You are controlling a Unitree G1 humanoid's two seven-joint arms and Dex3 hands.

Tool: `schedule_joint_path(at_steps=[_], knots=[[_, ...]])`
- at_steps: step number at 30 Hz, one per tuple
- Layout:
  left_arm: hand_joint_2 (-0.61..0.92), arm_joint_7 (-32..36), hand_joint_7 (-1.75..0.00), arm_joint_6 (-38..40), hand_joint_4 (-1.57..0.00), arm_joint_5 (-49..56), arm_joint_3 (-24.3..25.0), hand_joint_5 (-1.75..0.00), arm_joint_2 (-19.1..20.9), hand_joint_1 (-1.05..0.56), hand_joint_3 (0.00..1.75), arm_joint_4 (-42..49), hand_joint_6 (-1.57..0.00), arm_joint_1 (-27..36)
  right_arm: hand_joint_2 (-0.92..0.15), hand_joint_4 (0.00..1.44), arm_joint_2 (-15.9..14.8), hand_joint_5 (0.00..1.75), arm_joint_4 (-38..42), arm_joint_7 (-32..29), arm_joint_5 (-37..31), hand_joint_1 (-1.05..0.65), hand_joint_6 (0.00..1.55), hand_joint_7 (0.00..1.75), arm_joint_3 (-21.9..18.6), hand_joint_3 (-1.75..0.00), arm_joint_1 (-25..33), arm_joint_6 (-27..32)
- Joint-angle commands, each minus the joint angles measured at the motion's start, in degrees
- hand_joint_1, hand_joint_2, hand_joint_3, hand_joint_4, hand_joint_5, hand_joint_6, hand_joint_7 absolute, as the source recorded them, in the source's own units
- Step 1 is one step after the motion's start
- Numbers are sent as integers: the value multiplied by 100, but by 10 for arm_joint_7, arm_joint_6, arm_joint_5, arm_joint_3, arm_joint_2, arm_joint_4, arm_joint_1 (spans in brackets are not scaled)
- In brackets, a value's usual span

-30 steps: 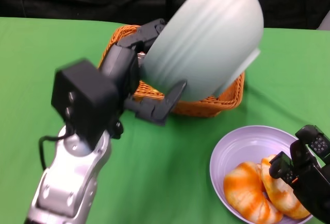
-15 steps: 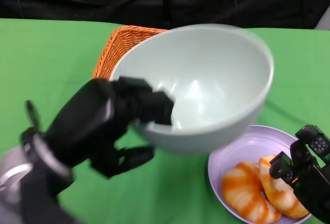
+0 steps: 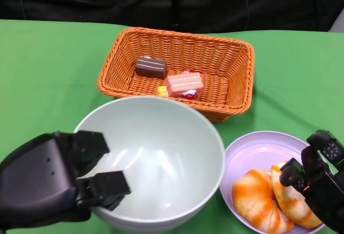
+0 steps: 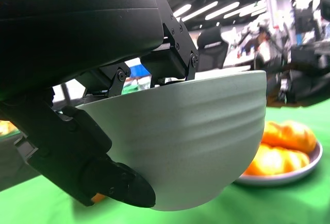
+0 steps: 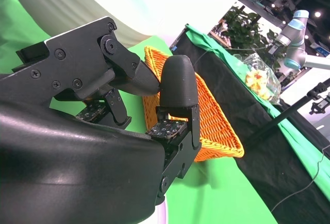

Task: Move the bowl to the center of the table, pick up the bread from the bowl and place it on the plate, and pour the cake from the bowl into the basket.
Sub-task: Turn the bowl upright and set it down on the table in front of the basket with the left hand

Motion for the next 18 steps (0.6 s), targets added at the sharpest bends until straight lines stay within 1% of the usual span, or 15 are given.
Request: schedule_joint_path(at_steps=[1, 8, 10, 14, 18], knots=[[71, 27, -163, -8, -93, 16, 15, -175, 15, -26, 12, 15, -81, 14, -70, 84, -8, 175, -6, 0, 8, -17, 60, 175, -4, -107, 3, 1], [74, 55, -163, -1, -94, 60, 3, -175, 16, -25, 9, 40, -82, 20, -70, 85, -8, 175, -7, -4, 13, -17, 60, 174, -7, -108, 3, 3], [76, 56, -168, 7, -94, 66, -3, -175, 18, -25, 7, 45, -78, 21, -68, 84, -8, 175, -8, -5, 15, -16, 60, 174, -7, -108, 3, 4], [76, 66, -171, 33, -92, 96, -17, -175, 20, -25, 6, 51, -76, 18, -69, 84, -9, 175, -13, -14, 14, -17, 59, 175, -5, -109, 4, 7], [78, 91, -164, 57, -90, 122, -41, -175, 22, -20, 6, 61, -77, 12, -69, 83, -9, 175, -13, -11, 13, -17, 58, 175, -5, -108, 5, 7]])
